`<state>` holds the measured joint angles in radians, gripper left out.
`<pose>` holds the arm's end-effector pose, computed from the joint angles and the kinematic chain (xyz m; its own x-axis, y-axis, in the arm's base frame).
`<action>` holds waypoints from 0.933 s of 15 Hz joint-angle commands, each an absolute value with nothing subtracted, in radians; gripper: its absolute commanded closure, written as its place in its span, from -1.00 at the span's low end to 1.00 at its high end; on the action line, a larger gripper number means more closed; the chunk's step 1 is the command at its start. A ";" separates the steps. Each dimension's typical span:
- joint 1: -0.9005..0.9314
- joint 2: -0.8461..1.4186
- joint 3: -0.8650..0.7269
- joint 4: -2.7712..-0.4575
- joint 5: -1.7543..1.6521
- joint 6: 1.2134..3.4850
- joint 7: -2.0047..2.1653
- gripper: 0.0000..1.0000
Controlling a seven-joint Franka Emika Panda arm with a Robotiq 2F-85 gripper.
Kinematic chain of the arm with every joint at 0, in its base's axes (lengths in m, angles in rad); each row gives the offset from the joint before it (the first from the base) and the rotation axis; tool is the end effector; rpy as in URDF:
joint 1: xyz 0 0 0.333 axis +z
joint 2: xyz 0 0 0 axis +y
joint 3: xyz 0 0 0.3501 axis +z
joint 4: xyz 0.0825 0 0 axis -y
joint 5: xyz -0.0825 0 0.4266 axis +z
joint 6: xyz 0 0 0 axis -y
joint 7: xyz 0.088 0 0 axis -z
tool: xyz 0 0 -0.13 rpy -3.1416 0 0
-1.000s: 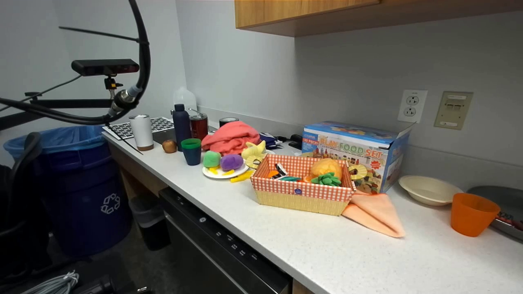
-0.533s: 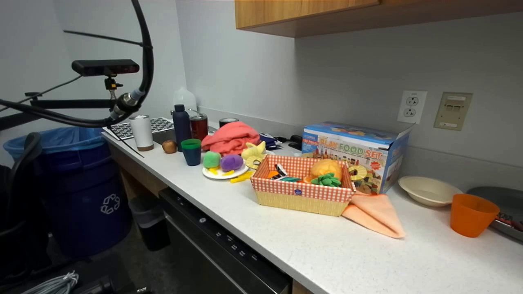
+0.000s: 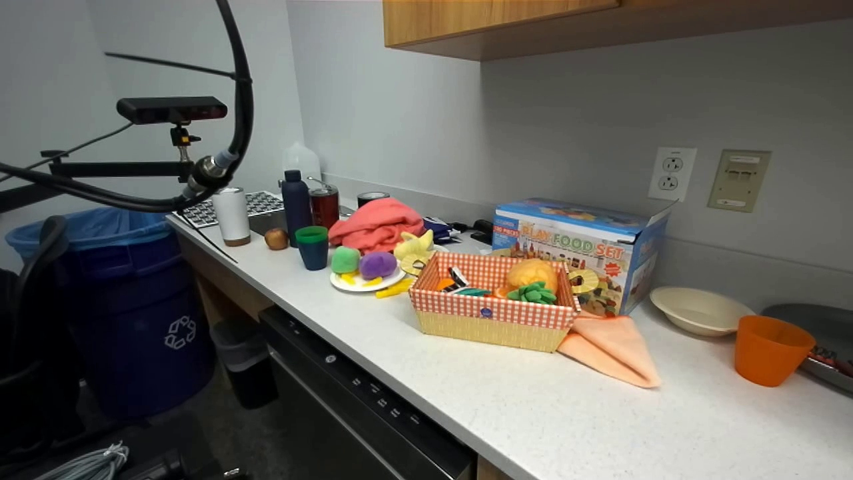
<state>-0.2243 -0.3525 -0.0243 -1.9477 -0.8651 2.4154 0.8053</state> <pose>0.5193 -0.1507 0.7448 0.4473 -0.1960 0.8727 -0.6706 -0.7191 0.1822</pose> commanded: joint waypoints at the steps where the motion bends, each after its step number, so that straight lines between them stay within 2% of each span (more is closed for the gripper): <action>1: -0.263 -0.373 -0.005 -1.909 -0.976 2.317 0.776 -1.00; 4: -0.279 -0.406 -0.085 -1.979 -1.006 2.403 0.711 -1.00; 14: -0.328 -0.471 -0.151 -2.047 -1.011 2.572 0.457 -1.00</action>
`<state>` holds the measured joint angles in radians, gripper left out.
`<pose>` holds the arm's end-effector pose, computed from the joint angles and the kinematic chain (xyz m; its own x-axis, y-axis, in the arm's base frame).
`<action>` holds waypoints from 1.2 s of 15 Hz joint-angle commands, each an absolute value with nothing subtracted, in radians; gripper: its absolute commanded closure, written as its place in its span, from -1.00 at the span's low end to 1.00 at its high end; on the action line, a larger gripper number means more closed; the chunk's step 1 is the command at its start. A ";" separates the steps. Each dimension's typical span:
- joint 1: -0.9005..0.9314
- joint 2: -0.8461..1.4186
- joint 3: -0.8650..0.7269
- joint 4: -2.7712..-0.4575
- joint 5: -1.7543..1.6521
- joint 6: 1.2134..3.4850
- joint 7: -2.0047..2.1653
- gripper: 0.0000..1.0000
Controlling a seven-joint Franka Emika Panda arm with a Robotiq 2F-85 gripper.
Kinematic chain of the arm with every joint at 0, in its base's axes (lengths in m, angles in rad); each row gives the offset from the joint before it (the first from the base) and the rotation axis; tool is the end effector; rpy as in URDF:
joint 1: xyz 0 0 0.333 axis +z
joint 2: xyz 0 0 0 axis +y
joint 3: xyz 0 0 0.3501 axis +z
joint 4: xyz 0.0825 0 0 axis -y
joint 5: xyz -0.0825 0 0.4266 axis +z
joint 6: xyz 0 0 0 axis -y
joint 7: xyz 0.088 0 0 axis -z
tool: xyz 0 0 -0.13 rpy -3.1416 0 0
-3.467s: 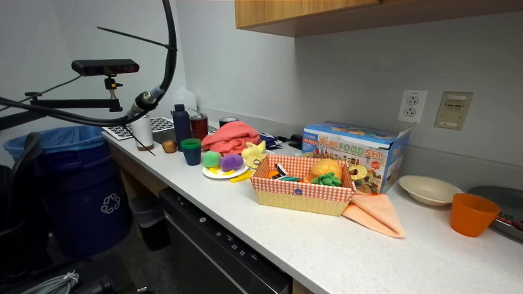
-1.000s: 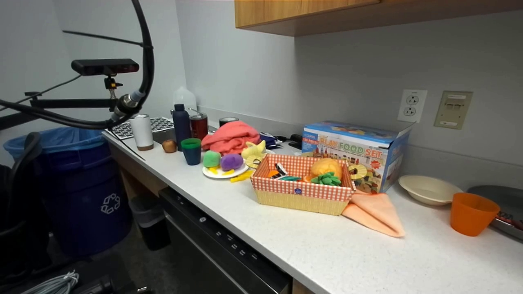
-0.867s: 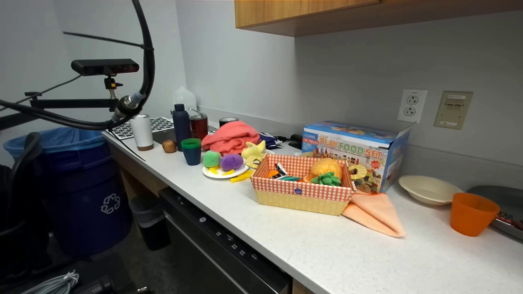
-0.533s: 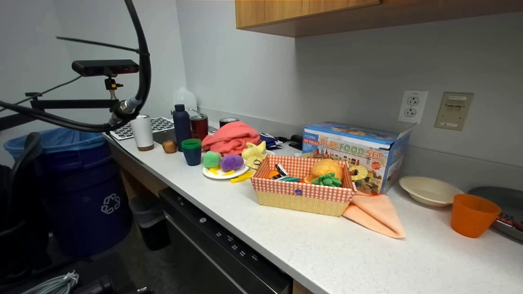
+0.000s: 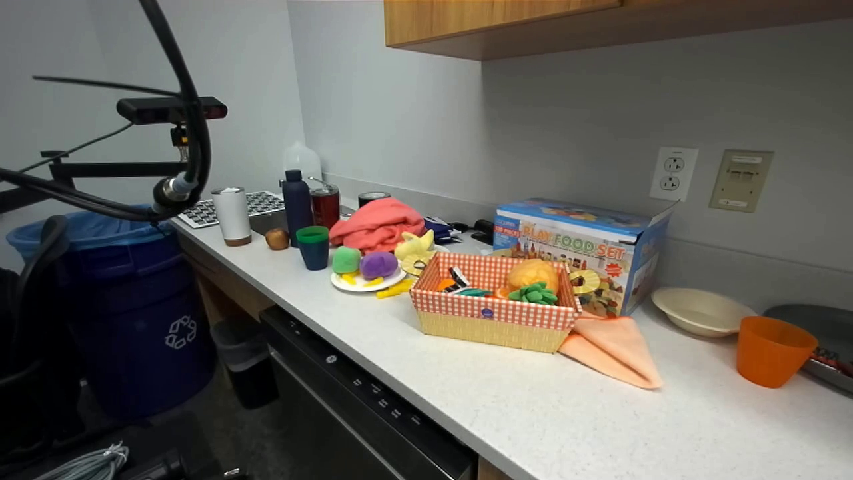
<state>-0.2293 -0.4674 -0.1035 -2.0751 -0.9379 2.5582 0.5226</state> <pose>0.4717 -0.1758 0.7433 0.5623 0.0759 0.8235 -0.5187 -0.7431 0.4227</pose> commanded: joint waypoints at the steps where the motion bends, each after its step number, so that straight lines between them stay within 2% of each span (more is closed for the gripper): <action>1: -0.336 -0.472 -0.156 -2.049 -1.016 2.593 0.443 -1.00; 7: -0.415 -0.501 -0.164 -2.102 -1.051 2.742 0.475 -1.00; 18: -0.404 -0.629 -0.305 -2.235 -0.996 2.831 0.453 -1.00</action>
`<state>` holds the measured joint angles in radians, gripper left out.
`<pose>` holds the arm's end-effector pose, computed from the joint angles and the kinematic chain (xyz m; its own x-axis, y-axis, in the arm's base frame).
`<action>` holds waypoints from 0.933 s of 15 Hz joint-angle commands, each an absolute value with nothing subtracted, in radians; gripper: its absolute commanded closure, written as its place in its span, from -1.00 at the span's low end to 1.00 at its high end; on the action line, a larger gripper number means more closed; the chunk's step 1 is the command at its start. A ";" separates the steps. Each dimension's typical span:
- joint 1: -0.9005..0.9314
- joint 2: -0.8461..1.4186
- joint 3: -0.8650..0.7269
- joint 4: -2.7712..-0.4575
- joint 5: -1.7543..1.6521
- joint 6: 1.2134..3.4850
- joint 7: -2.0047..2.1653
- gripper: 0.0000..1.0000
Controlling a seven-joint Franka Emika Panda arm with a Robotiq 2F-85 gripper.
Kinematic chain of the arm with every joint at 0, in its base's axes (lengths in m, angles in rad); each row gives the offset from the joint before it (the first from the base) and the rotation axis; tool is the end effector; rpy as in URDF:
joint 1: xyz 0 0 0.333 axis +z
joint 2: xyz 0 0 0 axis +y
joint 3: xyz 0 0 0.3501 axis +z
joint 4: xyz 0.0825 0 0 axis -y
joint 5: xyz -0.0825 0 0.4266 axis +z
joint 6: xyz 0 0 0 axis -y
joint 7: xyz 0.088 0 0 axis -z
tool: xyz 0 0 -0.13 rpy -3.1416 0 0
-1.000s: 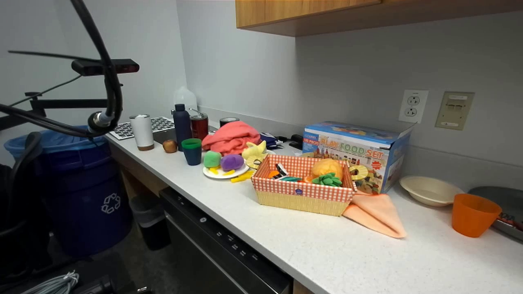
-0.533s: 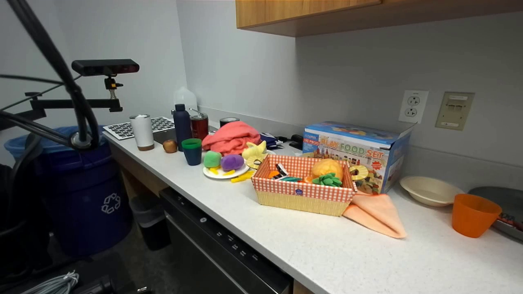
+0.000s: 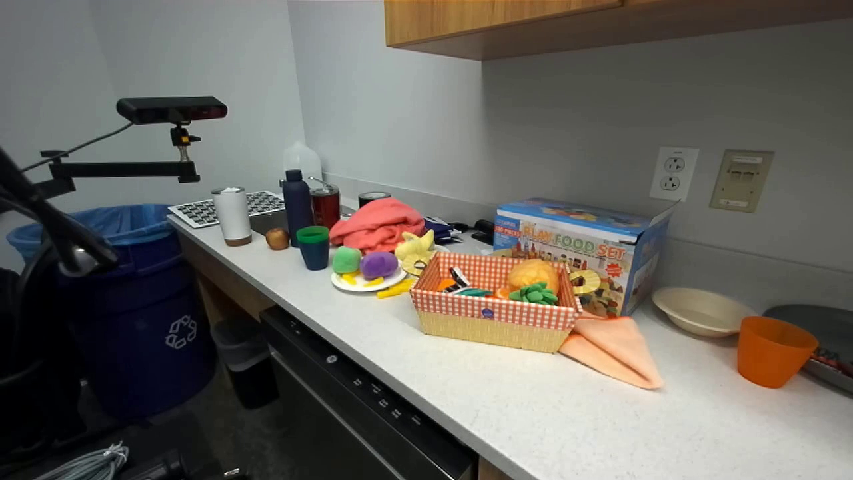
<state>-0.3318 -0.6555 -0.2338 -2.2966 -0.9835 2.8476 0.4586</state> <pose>0.3739 -0.2324 0.7241 0.4589 0.1397 0.8775 -0.5271 -0.7522 0.3954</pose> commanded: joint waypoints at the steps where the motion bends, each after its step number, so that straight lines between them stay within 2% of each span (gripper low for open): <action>1: -0.400 -0.640 -0.323 -2.241 -0.992 2.829 0.449 -1.00; 9: -0.508 -0.602 -0.398 -2.212 -0.733 2.866 0.236 -1.00; 14: -0.696 -0.477 -0.319 -2.059 -0.679 2.752 0.269 -1.00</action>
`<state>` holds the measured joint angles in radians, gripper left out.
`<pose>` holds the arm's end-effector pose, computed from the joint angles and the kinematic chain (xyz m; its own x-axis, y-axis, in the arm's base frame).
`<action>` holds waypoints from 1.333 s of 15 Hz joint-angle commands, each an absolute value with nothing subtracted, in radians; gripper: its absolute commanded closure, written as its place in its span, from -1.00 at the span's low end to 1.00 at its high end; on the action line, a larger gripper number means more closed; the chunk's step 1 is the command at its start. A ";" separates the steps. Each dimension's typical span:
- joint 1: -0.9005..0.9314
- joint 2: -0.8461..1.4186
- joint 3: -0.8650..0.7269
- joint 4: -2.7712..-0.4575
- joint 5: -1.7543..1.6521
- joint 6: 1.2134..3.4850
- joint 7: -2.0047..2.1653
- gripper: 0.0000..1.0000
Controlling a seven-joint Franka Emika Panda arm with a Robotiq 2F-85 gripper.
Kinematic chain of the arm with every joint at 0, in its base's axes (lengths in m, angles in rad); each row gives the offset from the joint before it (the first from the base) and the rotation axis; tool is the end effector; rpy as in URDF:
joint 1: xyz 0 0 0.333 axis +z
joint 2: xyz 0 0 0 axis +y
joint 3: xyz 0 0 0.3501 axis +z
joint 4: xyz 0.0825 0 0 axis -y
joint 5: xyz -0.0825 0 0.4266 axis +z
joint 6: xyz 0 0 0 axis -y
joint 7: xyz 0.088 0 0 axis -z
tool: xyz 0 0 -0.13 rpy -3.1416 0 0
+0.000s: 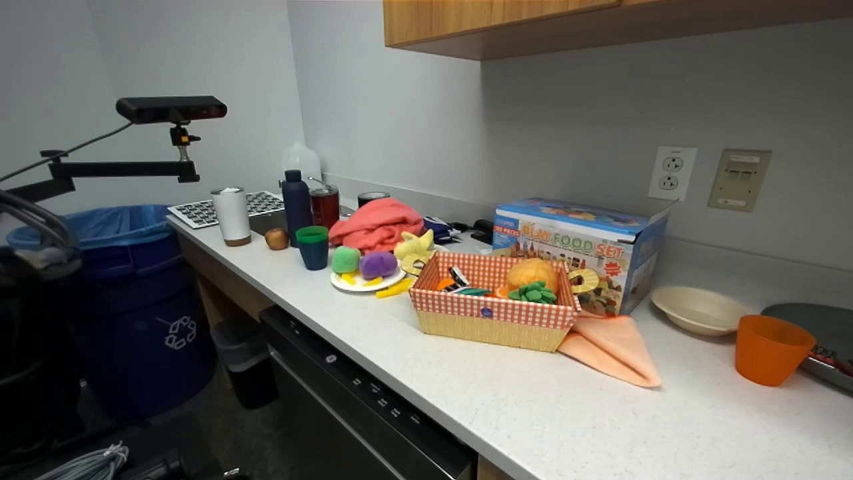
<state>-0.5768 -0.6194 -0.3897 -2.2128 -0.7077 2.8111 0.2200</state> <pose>0.2344 -0.4012 0.7457 0.4170 -0.1359 0.8987 -0.7784 -0.5639 0.2759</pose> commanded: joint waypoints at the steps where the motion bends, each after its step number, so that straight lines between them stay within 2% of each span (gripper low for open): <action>1: -0.693 -0.465 -0.316 -1.990 -0.725 2.687 0.318 -1.00; 3: -0.790 -0.411 -0.237 -1.898 -0.750 2.627 0.374 -1.00; 8: -0.868 -0.343 -0.124 -1.712 -0.972 2.434 0.564 -1.00; 9: -0.798 -0.395 -0.190 -1.801 -0.909 2.491 0.499 -1.00; 20: -0.786 -0.389 -0.197 -1.797 -0.922 2.477 0.514 -1.00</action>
